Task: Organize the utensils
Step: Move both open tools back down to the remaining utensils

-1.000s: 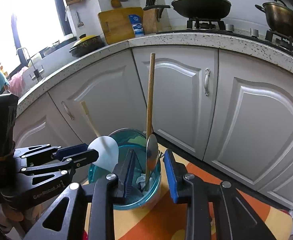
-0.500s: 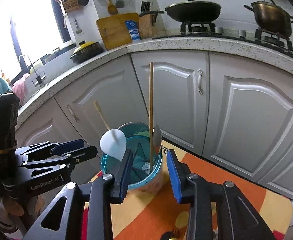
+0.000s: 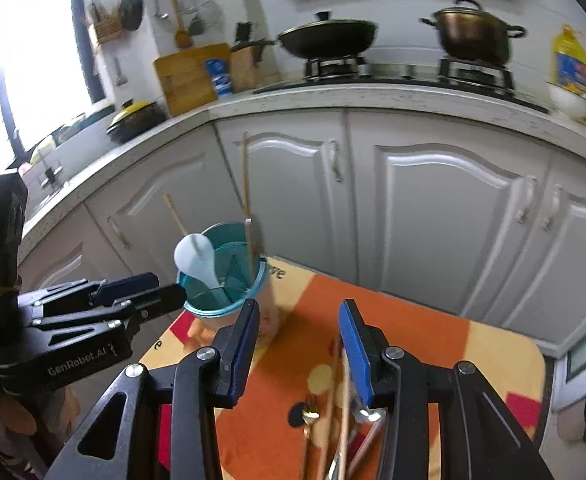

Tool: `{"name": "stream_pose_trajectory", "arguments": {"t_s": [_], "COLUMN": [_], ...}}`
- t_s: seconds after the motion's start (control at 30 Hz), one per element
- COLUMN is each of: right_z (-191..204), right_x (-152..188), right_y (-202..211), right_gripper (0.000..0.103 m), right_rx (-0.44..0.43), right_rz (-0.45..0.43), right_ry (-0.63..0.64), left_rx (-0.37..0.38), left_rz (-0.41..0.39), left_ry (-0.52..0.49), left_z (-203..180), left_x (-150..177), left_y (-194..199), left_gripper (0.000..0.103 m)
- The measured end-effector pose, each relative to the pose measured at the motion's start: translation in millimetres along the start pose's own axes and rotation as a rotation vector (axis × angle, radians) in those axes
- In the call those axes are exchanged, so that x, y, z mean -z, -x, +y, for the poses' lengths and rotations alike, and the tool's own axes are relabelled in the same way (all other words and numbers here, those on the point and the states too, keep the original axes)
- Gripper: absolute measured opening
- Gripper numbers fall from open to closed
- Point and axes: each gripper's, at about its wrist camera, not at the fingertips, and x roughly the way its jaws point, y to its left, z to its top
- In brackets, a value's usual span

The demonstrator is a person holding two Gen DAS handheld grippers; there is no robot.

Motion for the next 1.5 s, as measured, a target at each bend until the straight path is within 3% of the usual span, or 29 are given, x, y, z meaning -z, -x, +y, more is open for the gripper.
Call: {"name": "stream_pose_trajectory", "arguments": {"t_s": [0.4,0.6,0.87,0.93,1.1,1.23,1.5], "right_z": [-44,-63,-79,-85,-86,-84,-105], "right_x": [28,42,73,82,96,103,110], "right_y": [41,39,1,-15,-48,-67,-89], "right_gripper": [0.043,0.049,0.05,0.046,0.043,0.036,0.036], "right_rx": [0.103,0.109,0.051,-0.002,-0.031,-0.035,-0.028], "right_rz": [0.002,0.028,0.13,0.155,0.239,0.283,0.321], "right_ry": [-0.079,-0.122,-0.149,-0.172,-0.154,-0.134,-0.189], "left_rx": [0.063,0.095,0.144,0.149,0.138,0.134,0.133], "left_rz": [0.032,0.076,0.196,0.227,0.312,0.352,0.42], "left_ry": [-0.082,-0.06,0.024,0.038,0.073,0.082,0.083], "left_z": [-52,-51,-28,-24,-13,-13,-28], "left_x": [12,16,38,46,66,75,89], "left_y": [-5,-16,-46,-55,-84,-102,-141], "left_gripper": [0.039,0.039,0.038,0.038,0.038,0.038,0.038]}}
